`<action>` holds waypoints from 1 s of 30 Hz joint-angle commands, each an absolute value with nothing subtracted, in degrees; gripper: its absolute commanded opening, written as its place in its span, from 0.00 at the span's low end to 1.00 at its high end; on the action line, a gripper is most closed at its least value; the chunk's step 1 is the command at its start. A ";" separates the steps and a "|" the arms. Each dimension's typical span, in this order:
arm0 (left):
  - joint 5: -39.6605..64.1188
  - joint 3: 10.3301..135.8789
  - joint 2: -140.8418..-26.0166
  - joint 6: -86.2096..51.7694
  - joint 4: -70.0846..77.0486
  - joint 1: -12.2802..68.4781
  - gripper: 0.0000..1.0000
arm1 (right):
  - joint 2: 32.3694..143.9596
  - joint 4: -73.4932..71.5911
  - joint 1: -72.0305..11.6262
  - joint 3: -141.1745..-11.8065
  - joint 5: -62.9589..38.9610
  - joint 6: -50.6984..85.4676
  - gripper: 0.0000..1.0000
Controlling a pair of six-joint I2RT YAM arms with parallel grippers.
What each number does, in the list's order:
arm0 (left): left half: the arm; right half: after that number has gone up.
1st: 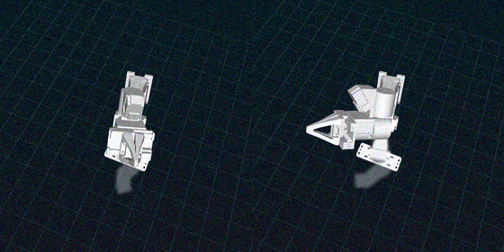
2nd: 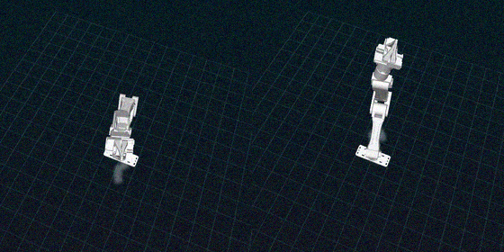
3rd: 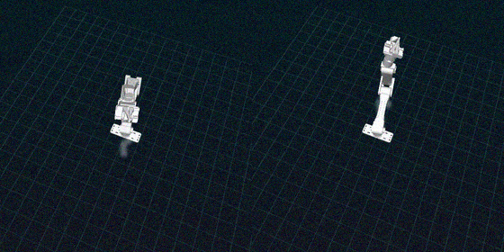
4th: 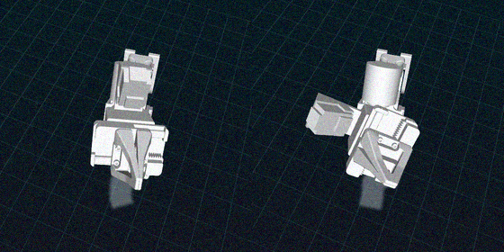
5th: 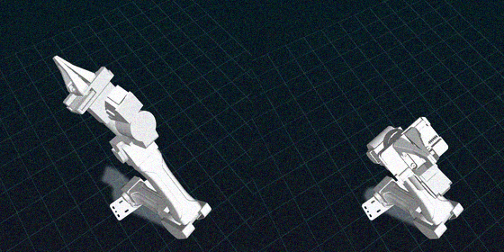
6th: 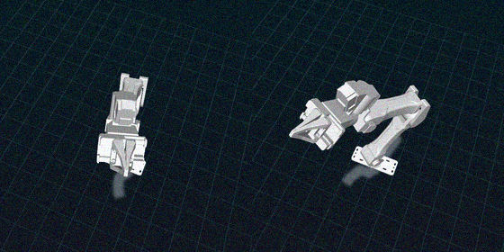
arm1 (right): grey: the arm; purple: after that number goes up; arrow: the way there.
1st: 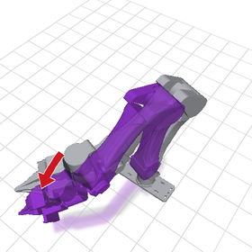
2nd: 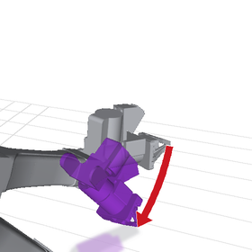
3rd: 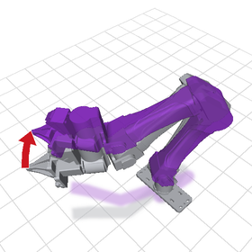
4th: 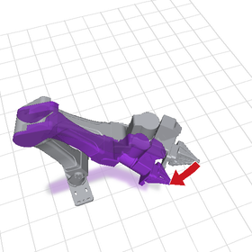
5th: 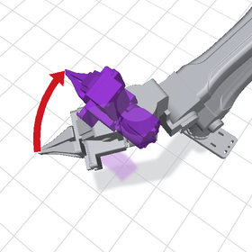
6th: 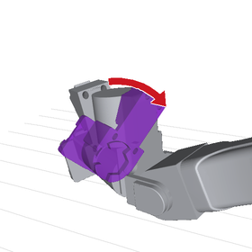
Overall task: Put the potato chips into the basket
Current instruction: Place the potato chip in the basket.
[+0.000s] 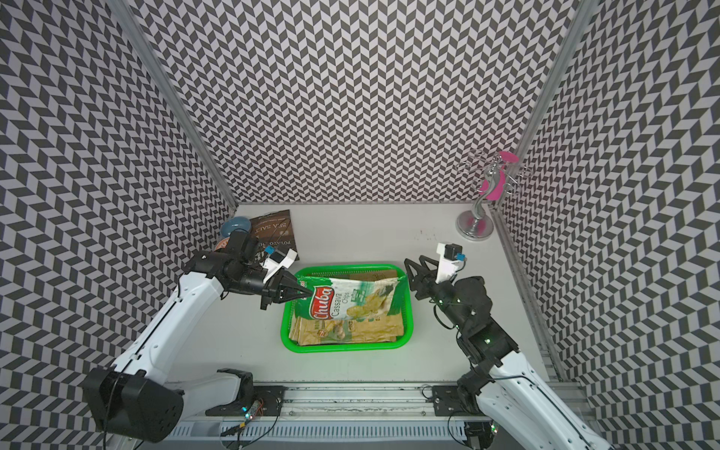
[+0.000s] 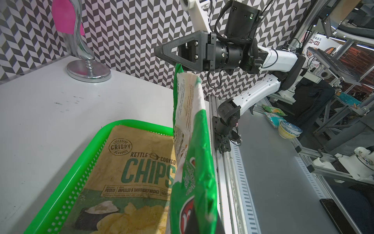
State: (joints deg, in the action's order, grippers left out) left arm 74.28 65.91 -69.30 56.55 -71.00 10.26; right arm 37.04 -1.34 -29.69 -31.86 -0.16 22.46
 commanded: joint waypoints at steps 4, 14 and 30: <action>75.85 63.04 -67.01 57.47 -70.10 10.37 0.00 | 36.74 -3.40 -29.32 -31.02 0.44 23.29 0.53; 72.11 60.94 -67.12 58.93 -70.49 10.42 0.00 | 37.03 -3.38 -29.27 -30.84 0.27 22.87 0.53; 66.33 60.21 -68.61 57.04 -67.27 9.56 0.22 | 38.12 -4.76 -29.32 -30.66 -1.93 23.24 0.53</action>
